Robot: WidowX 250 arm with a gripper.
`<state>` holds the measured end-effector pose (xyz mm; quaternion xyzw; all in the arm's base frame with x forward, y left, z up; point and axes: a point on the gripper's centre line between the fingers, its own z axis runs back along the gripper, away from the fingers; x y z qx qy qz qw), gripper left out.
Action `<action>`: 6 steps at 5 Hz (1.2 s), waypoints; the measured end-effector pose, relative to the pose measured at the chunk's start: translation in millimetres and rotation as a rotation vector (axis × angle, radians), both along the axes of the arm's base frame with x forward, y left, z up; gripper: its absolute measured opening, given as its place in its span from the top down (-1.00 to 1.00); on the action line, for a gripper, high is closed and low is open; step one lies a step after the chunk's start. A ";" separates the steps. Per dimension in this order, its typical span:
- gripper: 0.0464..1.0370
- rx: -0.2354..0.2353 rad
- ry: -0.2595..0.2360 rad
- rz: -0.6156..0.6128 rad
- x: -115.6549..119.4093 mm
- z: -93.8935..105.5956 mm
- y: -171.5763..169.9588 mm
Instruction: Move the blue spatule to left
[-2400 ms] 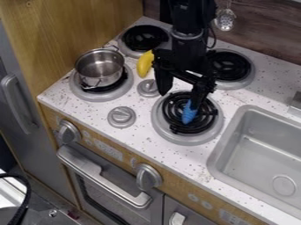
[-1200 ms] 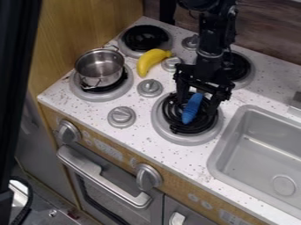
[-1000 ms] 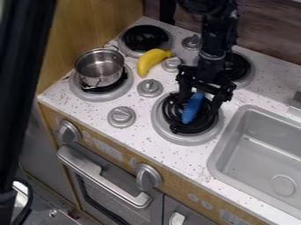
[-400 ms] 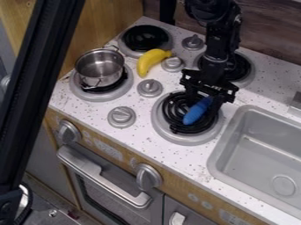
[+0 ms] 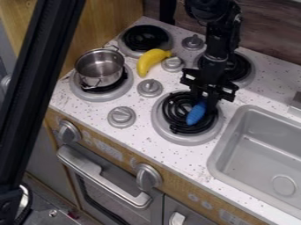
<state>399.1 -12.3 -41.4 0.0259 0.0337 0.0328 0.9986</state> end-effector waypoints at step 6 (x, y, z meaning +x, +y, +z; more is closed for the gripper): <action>0.23 -0.010 0.041 0.131 45.4 -5.1 88.1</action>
